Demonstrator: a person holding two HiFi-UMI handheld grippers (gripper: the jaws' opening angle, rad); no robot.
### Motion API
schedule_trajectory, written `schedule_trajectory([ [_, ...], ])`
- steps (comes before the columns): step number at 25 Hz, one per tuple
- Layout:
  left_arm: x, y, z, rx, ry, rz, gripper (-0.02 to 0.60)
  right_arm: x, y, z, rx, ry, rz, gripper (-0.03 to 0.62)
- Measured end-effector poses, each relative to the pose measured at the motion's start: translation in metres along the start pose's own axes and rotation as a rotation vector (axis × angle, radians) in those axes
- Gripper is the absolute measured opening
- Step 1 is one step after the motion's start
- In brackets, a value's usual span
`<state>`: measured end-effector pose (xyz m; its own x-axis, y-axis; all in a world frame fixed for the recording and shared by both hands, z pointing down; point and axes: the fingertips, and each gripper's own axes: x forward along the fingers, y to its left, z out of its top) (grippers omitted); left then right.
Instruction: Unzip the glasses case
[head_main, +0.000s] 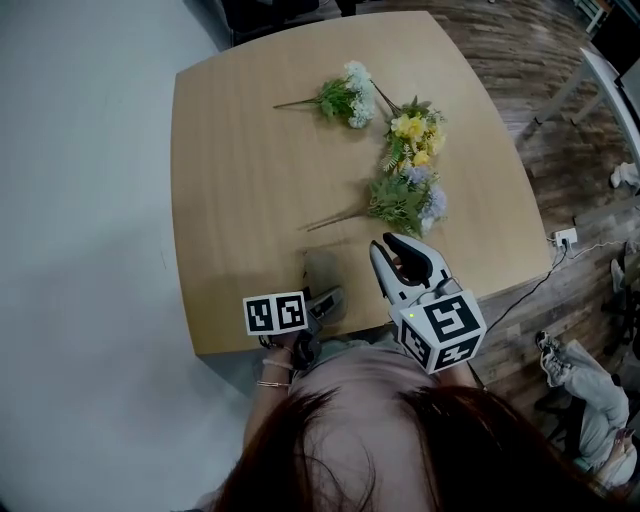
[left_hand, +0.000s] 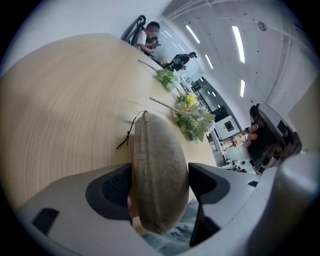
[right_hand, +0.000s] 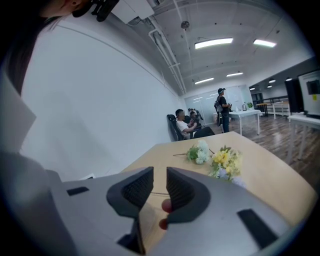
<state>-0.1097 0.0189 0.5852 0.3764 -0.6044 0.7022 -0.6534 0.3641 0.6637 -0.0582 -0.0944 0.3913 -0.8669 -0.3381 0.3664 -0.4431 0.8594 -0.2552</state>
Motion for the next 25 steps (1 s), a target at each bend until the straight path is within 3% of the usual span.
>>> schedule_trajectory([
  [12, 0.029, -0.024, -0.012, 0.049, 0.142, -0.014, 0.336, 0.006, -0.017, 0.003, 0.029, -0.014, -0.001, 0.086],
  [16, 0.034, -0.029, -0.015, 0.082, 0.18, -0.022, 0.298, 0.006, -0.02, 0.002, 0.037, -0.014, -0.007, 0.087],
  [21, 0.034, -0.031, -0.013, 0.119, 0.183, -0.025, 0.285, 0.004, -0.027, 0.0, 0.05, -0.013, -0.026, 0.086],
  [25, 0.031, -0.03, -0.017, 0.16, 0.191, -0.01, 0.284, 0.003, -0.026, -0.003, 0.0, 0.0, -0.057, 0.067],
])
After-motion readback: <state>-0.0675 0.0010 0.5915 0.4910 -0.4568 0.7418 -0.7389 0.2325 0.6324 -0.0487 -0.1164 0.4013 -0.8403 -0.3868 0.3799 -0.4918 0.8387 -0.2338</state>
